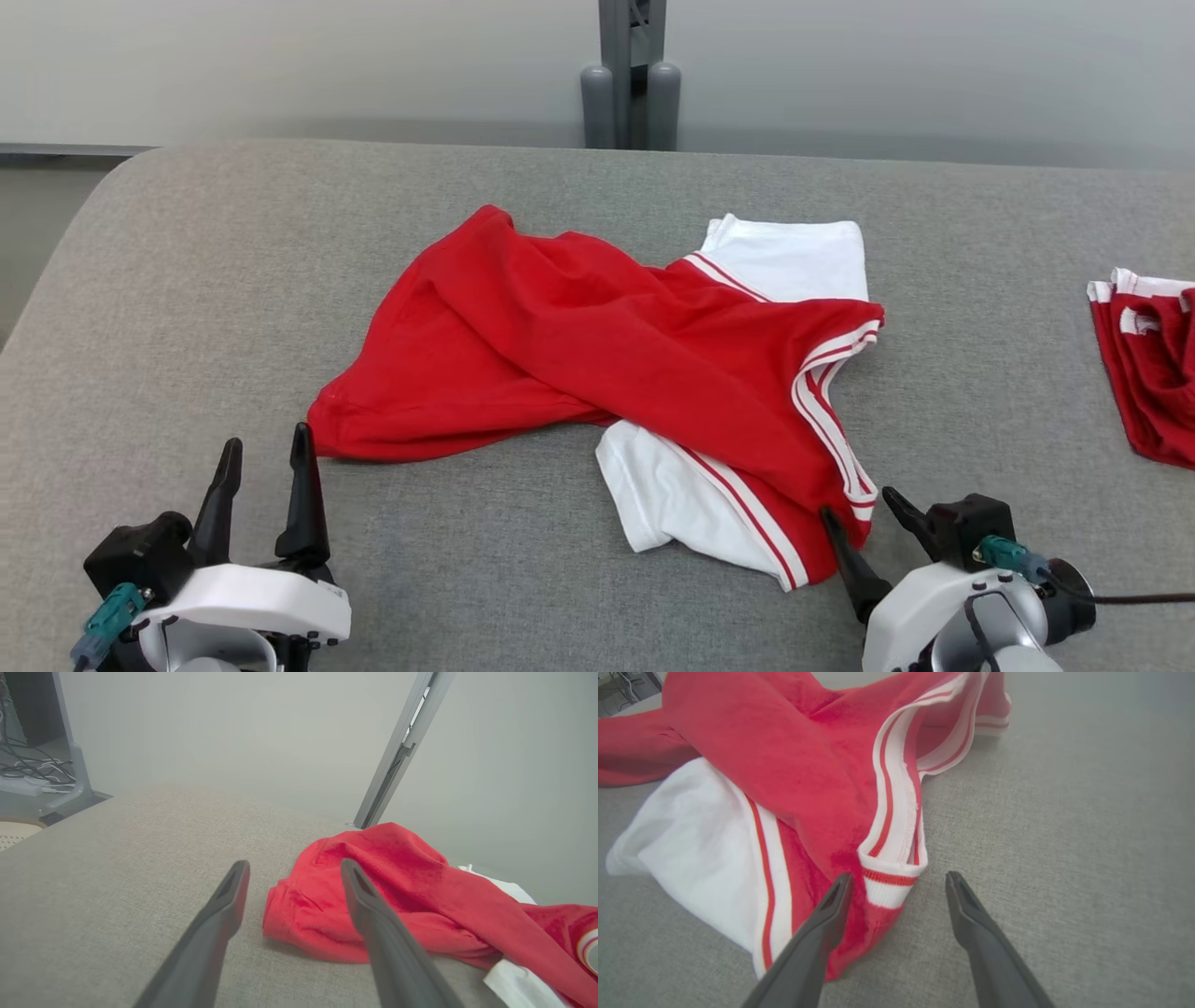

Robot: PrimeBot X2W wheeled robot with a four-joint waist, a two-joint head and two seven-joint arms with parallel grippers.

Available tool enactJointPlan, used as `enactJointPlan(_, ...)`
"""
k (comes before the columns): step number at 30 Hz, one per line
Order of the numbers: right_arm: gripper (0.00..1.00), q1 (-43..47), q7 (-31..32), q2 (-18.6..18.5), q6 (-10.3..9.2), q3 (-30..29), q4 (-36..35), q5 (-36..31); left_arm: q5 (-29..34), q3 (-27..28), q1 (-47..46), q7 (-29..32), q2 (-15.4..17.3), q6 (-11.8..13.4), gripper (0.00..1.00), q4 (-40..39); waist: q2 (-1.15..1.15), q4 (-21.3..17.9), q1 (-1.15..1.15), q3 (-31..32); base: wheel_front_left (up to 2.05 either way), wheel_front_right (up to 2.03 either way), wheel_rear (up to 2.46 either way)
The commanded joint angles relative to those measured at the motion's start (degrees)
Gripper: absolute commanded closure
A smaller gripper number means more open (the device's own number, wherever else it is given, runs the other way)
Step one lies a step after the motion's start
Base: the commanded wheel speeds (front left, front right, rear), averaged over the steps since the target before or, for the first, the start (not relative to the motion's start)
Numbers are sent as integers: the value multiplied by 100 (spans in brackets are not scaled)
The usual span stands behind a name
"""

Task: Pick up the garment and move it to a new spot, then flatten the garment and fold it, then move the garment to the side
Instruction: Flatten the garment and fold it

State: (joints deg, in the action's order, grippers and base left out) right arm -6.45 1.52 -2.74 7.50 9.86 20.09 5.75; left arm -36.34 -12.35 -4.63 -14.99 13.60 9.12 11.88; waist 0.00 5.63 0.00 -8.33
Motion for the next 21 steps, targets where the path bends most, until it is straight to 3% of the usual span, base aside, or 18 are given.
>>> enactJointPlan(1,0,-148,-52,-34,-2,-26,163,97,51,1,64,-24,5,-11,0,-50,0,116,0,10,0,0,0)
enactJointPlan(3,0,-287,-98,-36,-2,-48,454,266,77,-4,98,-24,-12,-5,0,-84,0,184,0,8,0,0,0)
enactJointPlan(4,40,-368,-123,-35,-2,-48,594,304,93,2,119,-24,-17,0,0,-97,0,209,0,4,0,0,0)
enactJointPlan(8,100,-701,-312,-36,-2,-96,1082,475,109,5,182,-24,-33,0,0,-115,0,284,0,13,0,0,0)
enactJointPlan(13,100,-1072,-529,-40,-2,-160,1175,793,130,72,276,-24,-60,31,0,-147,0,225,0,54,0,0,0)
enactJointPlan(16,100,-1316,-481,-80,-2,-403,1024,552,144,95,297,-24,-92,5,0,-175,0,152,0,55,0,0,0)
enactJointPlan(21,100,-1715,3,-508,-2,-930,654,99,243,29,204,-24,-191,-72,0,-295,0,176,0,-11,0,0,0)
